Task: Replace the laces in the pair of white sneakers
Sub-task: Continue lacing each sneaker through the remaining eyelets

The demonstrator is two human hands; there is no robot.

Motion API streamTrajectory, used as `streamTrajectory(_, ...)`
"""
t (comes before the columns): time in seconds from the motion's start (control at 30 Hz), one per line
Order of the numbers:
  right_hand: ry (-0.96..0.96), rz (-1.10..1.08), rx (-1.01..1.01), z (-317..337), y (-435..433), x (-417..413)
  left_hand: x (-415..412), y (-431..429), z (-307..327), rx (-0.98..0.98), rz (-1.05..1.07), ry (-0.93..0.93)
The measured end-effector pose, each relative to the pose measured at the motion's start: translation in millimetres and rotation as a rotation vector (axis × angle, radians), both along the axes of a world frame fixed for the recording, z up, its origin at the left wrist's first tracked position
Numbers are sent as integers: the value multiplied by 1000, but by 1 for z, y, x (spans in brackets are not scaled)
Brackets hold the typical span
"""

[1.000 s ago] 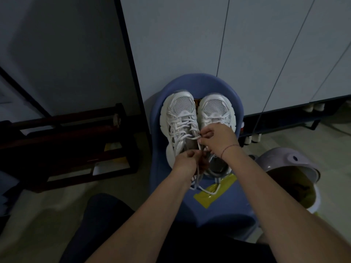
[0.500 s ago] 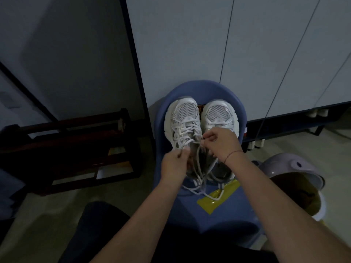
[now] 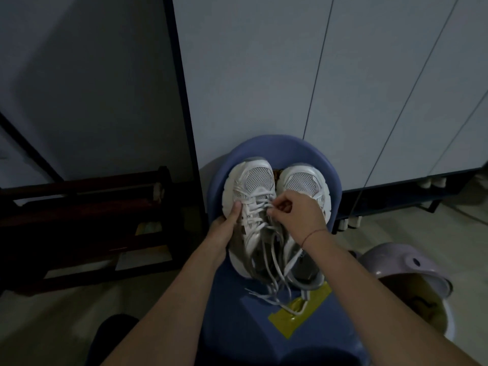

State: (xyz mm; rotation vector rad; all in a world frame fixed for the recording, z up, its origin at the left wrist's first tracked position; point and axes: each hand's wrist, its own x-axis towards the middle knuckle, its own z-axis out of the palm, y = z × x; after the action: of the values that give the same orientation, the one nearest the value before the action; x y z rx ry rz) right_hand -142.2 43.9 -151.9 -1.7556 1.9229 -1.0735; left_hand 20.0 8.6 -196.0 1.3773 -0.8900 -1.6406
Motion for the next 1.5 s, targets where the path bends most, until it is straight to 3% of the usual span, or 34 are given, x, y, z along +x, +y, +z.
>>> streamTrajectory(0.13, 35, 5, -30, 1, 0, -1, 1, 3, 2, -81, 12, 2)
streamTrajectory(0.33, -118, 173, -154, 32, 29, 5, 9, 23, 35, -256, 133, -8)
streamTrajectory(0.43, -373, 291, -160, 52, 52, 7, 15, 47, 57, -293, 143, 82)
streamTrajectory(0.53, -802, 435, -81, 61, 73, 13, 18, 69, 67, -282, 103, 172)
streamTrajectory(0.6, -1082, 452, -22, 65, 87, 16, 16, 80, 71, -237, 78, 195)
streamTrajectory(0.67, -1201, 406, -7, 64, 97, 15, 13, 90, 73, -226, 65, 208)
streamTrajectory(0.73, -1130, 314, -33, 64, 103, 13, 12, 98, 73, -243, 81, 226)
streamTrajectory(0.83, -585, 89, -237, 69, 115, 12, 12, 108, 72, -272, 173, 218)
streamTrajectory(0.9, -425, 40, -322, 75, 126, 19, 13, 111, 72, -291, 258, 207)
streamTrajectory(1.03, -419, 47, -267, 82, 138, 42, 9, 118, 75, -391, 369, 126)
streamTrajectory(1.2, -474, -33, -192, 78, 129, 44, -1, 130, 77, -494, 357, 40)
streamTrajectory(1.4, -643, 31, -99, 74, 124, 36, -5, 129, 73, -454, 384, 41)
streamTrajectory(1.5, -583, 149, -181, 72, 127, 38, -5, 122, 70, -393, 416, 57)
